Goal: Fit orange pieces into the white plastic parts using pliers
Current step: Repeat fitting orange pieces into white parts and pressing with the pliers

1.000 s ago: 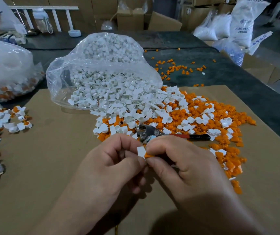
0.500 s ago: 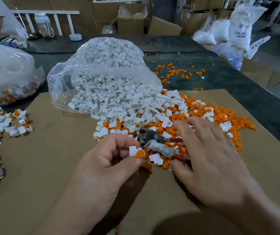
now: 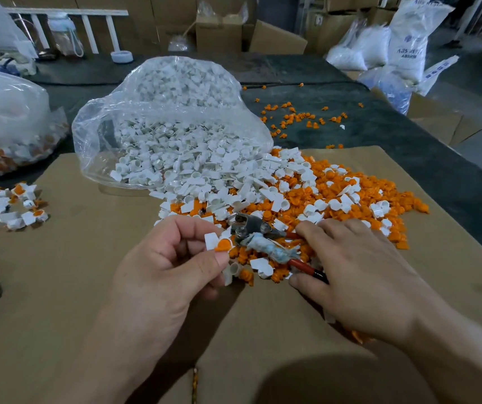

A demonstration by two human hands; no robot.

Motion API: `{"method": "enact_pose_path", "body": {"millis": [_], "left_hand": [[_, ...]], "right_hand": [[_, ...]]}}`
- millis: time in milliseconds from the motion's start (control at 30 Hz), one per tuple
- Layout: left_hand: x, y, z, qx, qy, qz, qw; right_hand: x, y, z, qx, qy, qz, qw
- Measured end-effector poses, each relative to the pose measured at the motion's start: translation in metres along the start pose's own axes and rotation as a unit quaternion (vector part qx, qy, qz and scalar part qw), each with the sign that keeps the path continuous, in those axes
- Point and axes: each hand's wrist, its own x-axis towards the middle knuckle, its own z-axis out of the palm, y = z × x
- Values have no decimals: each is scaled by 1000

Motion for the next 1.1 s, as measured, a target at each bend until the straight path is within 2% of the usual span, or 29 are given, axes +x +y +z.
{"method": "enact_pose_path", "body": {"millis": [300, 433, 633, 833, 1100], "left_hand": [[0, -5, -2, 30, 3, 30, 999], [0, -3, -1, 17, -1, 47, 999], [-1, -2, -2, 3, 46, 62, 997], [0, -2, -4, -15, 46, 72, 996], [2, 1, -3, -18, 51, 107, 993]], "right_hand": [[8, -11, 4, 36, 95, 13, 995], [2, -4, -11, 164, 169, 23, 972], [-5, -8, -10, 189, 105, -42, 976], [-10, -10, -16, 212, 123, -71, 967], [-11, -8, -17, 178, 77, -122, 973]]}}
